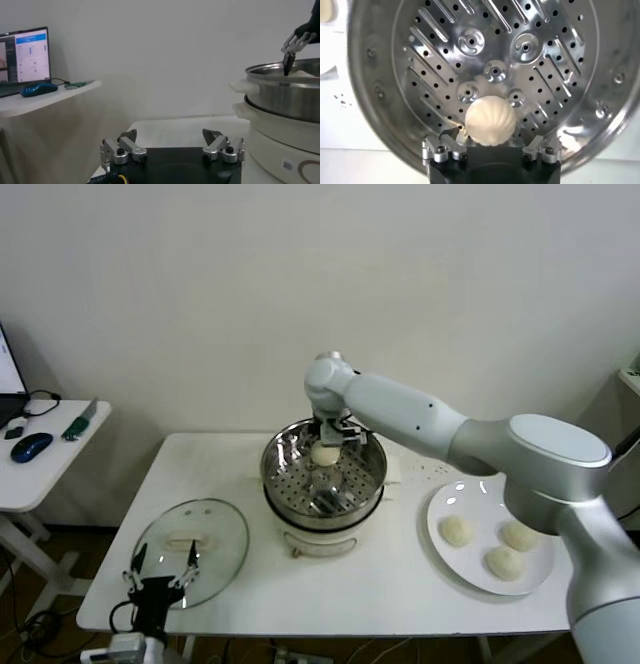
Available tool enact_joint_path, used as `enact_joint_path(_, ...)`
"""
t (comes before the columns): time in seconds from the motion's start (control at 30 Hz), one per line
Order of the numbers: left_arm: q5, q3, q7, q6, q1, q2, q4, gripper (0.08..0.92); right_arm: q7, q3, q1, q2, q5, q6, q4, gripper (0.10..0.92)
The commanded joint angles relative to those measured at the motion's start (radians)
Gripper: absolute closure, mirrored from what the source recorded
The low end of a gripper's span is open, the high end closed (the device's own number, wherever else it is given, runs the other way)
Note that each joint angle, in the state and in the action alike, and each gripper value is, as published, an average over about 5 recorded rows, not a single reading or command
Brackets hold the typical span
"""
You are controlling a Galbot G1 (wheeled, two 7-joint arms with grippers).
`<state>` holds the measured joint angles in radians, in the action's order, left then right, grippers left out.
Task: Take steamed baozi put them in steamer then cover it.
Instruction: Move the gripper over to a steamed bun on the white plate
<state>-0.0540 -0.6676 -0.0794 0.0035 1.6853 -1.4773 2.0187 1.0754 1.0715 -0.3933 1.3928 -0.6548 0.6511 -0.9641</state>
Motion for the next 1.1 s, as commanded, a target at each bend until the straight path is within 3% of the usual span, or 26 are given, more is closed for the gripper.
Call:
enact_joint_path(0.03, 0.001, 0.003, -0.001, 0.0, 0.005, 0.001, 0.007, 0.177, 0.047, 0.042, -0.109, -0.116, 0.201, -0.054, -0.138, 0.203)
enact_joint_path(0.2, 0.001, 0.003, -0.002, -0.002, 0.013, 0.001, 0.013, 0.177, 0.051, 0.095, -0.185, -0.249, 0.359, -0.16, -0.221, 0.203)
enact_joint_path(0.43, -0.001, 0.001, 0.002, -0.005, 0.027, 0.008, 0.025, 0.177, -0.03, 0.276, -0.311, -0.478, 0.733, -0.593, -0.324, 0.203)
enact_joint_path(0.63, -0.003, 0.006, 0.002, 0.0, 0.028, 0.013, 0.038, 0.177, -0.001, 0.345, -0.321, -0.609, 0.953, -0.777, -0.333, 0.203)
enact_joint_path(0.87, 0.0, 0.014, 0.001, 0.003, 0.04, 0.013, 0.045, 0.177, 0.03, 0.387, -0.211, -0.733, 0.955, -0.825, -0.314, 0.203)
enact_joint_path(1.1, 0.005, 0.015, 0.001, 0.003, 0.047, 0.013, 0.049, 0.177, 0.034, 0.23, 0.035, -0.796, 0.868, -0.853, -0.286, 0.203)
